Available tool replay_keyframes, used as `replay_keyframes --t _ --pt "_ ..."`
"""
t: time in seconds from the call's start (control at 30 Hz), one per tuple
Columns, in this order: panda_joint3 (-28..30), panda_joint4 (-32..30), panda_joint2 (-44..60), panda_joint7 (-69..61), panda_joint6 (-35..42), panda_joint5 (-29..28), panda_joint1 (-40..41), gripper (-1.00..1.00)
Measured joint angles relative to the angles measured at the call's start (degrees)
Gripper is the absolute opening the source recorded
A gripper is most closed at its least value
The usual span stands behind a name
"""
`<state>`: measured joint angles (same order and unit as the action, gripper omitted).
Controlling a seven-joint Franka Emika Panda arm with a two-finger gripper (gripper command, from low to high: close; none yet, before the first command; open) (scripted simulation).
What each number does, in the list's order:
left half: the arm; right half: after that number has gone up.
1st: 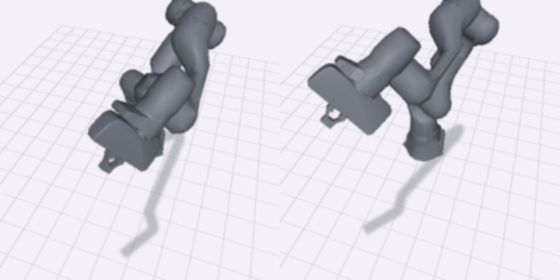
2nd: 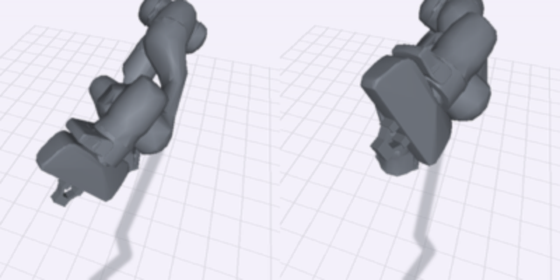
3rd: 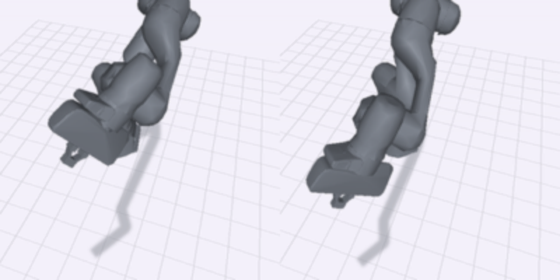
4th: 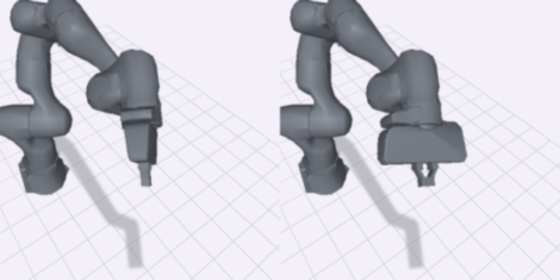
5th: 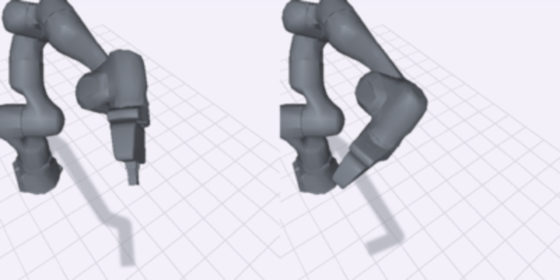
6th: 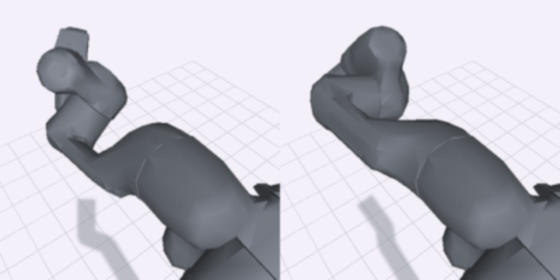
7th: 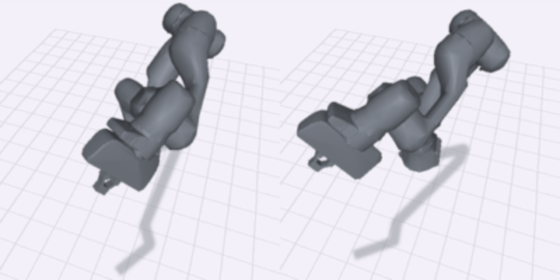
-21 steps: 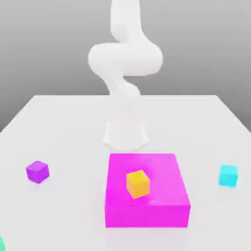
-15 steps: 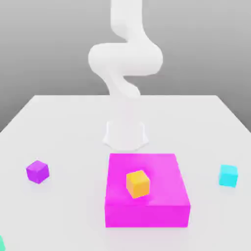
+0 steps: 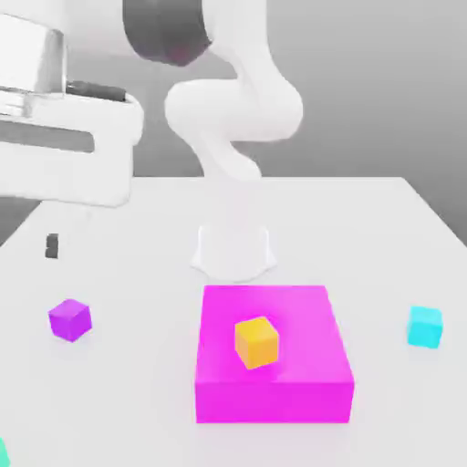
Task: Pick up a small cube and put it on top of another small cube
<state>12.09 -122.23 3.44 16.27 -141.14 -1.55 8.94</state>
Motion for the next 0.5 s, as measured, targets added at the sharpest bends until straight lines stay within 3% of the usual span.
replay_keyframes --t 0.37,0.5 --pt "-2.4 4.5 23.0 -19.9 -4.2 8.6 11.0 0.0" --pt "-4.4 6.4 31.3 -22.7 -9.0 10.4 13.5 0.0"
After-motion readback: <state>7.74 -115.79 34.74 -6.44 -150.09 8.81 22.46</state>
